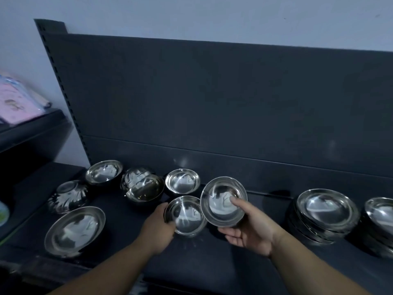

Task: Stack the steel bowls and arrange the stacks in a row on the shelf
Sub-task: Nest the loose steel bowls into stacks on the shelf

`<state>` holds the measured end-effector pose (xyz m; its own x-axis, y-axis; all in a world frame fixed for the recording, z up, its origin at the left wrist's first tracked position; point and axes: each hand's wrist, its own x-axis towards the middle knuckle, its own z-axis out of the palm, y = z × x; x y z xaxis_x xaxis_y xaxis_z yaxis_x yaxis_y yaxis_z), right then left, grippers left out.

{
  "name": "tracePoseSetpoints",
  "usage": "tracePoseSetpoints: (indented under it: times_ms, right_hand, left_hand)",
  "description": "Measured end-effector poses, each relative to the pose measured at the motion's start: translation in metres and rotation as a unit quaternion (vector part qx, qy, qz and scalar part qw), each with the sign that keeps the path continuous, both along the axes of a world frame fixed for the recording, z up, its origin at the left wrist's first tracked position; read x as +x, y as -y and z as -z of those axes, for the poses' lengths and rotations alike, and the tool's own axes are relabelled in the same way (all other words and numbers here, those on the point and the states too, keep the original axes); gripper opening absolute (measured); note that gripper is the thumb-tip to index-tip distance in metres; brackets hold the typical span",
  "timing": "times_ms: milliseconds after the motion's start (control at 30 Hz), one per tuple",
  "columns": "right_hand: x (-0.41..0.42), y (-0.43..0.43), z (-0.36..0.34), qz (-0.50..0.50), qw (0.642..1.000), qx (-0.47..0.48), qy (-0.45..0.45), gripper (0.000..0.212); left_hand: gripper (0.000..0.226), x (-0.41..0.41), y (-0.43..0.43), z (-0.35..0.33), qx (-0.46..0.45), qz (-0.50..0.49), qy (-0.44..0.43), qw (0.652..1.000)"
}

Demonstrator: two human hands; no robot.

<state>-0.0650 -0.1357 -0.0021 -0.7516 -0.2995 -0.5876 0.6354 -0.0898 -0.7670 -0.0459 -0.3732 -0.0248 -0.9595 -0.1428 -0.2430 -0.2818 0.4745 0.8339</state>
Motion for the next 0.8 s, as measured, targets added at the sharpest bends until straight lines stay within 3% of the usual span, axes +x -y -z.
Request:
tracePoseSetpoints:
  times_ms: [100,267,567,633,733,800]
  right_hand:
    - [-0.003,0.005,-0.002,0.043,0.997,0.058,-0.039,0.045]
    - [-0.012,0.008,-0.006,0.051,0.981,0.155,-0.105,0.059]
    - [-0.035,0.043,-0.006,-0.026,0.955,0.267,-0.129,0.031]
    - [-0.039,0.047,-0.005,-0.034,0.948,0.286,-0.134,0.026]
    - [-0.045,0.050,-0.001,-0.037,0.939,0.313,-0.140,0.019]
    - [-0.047,0.051,0.005,-0.036,0.934,0.325,-0.144,0.017]
  left_hand:
    - [0.051,-0.005,-0.004,0.002,0.016,-0.002,-0.002,1.000]
    - [0.043,-0.014,-0.004,0.007,0.002,0.001,-0.021,1.000]
    - [0.042,-0.031,0.014,0.024,-0.036,0.009,-0.013,0.999]
    - [0.041,-0.031,0.020,0.022,-0.083,-0.030,-0.091,0.992]
    - [0.049,-0.037,0.038,0.011,-0.163,-0.103,-0.238,0.952]
    - [0.061,-0.047,0.054,0.005,-0.204,-0.125,-0.247,0.939]
